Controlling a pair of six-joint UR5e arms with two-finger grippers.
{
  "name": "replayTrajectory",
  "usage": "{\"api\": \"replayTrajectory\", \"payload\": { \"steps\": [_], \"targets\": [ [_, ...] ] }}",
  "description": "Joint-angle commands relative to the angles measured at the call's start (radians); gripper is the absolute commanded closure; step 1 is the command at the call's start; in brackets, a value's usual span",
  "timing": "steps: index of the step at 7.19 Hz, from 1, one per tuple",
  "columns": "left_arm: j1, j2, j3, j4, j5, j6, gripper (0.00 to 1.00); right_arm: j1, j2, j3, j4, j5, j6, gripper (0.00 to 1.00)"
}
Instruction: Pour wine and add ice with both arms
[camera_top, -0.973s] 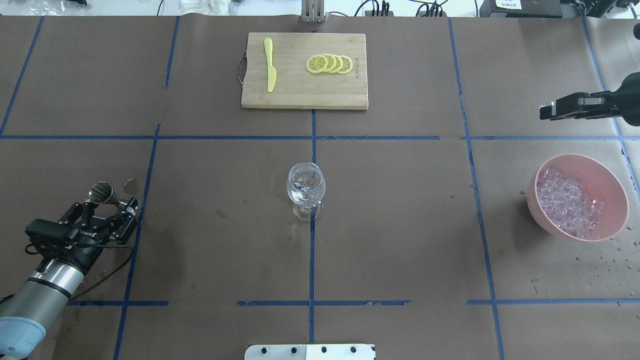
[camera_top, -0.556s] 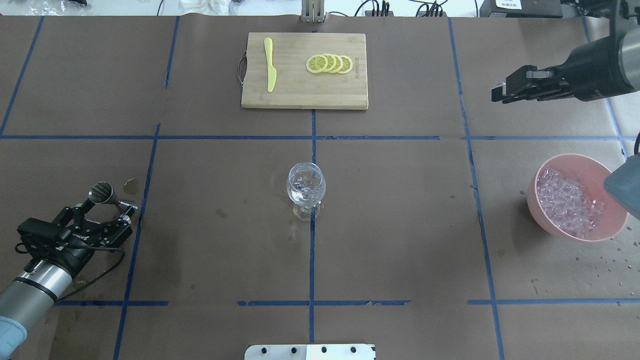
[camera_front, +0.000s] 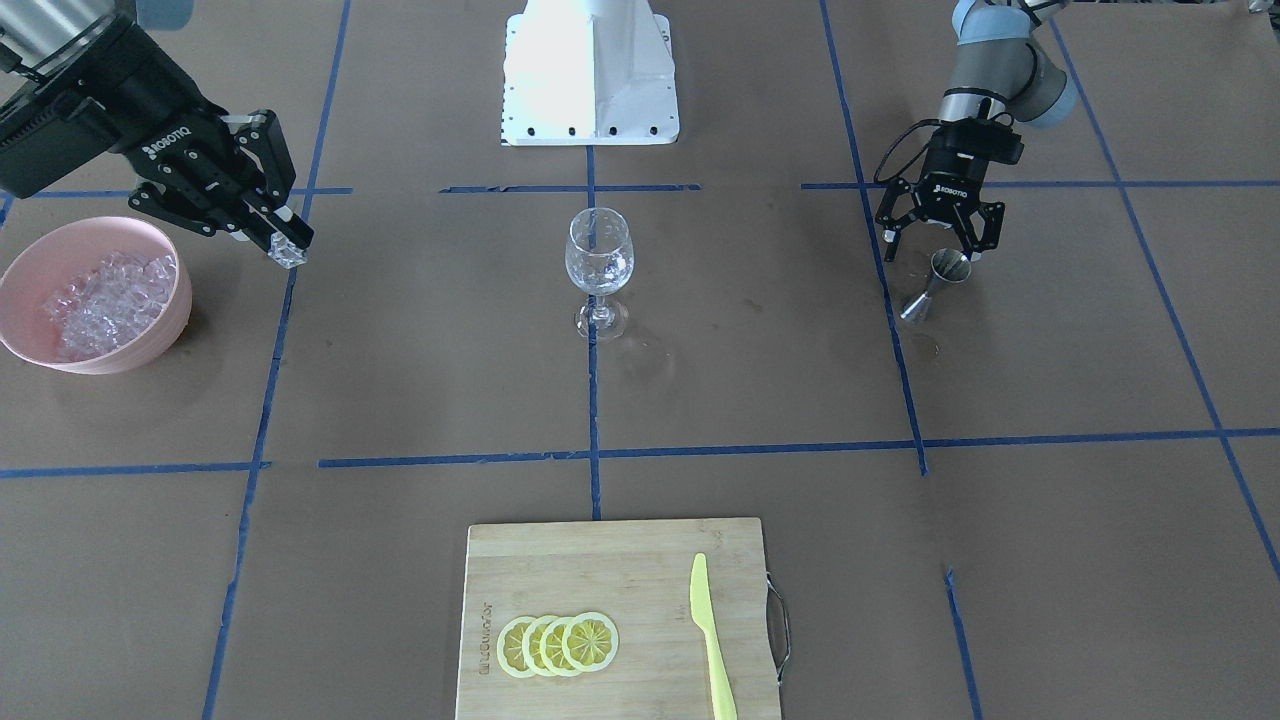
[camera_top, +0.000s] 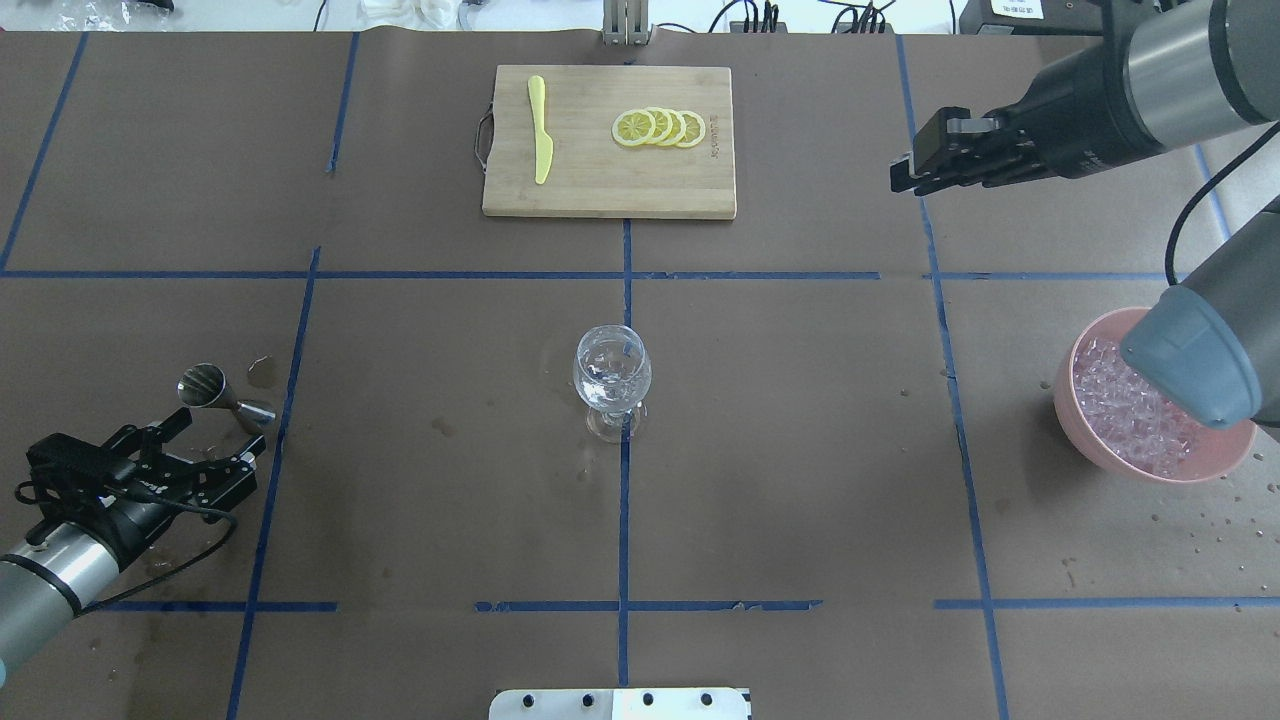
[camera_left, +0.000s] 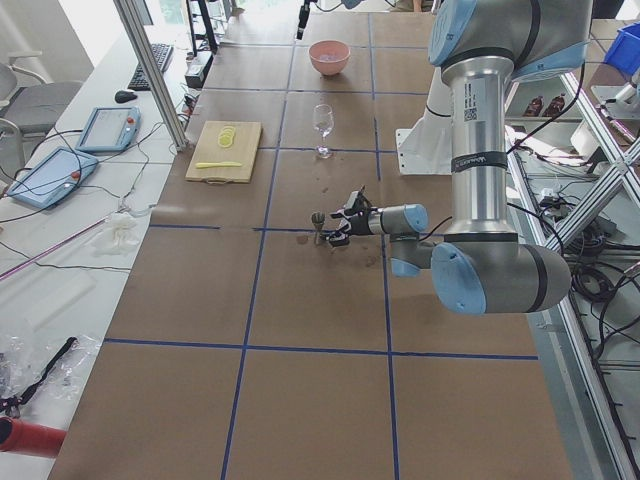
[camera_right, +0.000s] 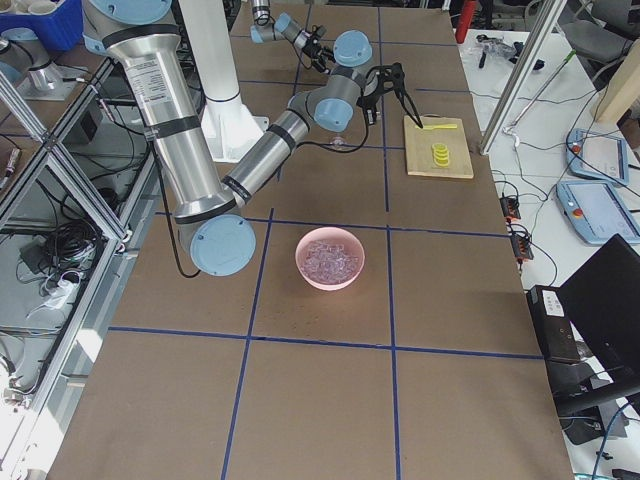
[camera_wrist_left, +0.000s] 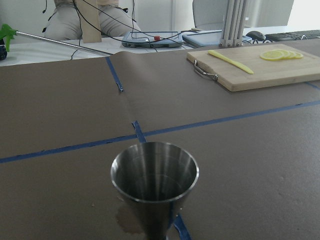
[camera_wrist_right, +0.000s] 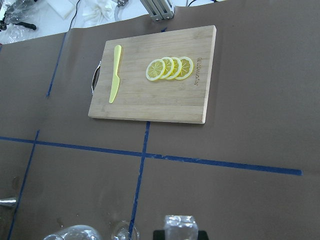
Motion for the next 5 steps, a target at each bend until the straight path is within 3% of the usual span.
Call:
{"api": "replayTrajectory", "payload": {
  "steps": [1, 2, 3, 5],
  "targets": [
    [-0.002, 0.103, -0.073, 0.018, -0.118, -0.016, 0.00, -0.034, 0.069, -0.003, -0.053, -0.006, 0.031, 1.00],
    [-0.001, 0.114, -0.090, 0.054, -0.196, -0.077, 0.00, -0.057, 0.087, -0.019, -0.053, -0.014, 0.033, 1.00],
    [-0.002, 0.140, -0.173, 0.143, -0.265, -0.098, 0.00, -0.077, 0.127, -0.049, -0.054, -0.029, 0.033, 1.00],
    [-0.002, 0.159, -0.359, 0.417, -0.386, -0.252, 0.00, -0.111, 0.193, -0.091, -0.082, -0.059, 0.033, 1.00]
  ]
}}
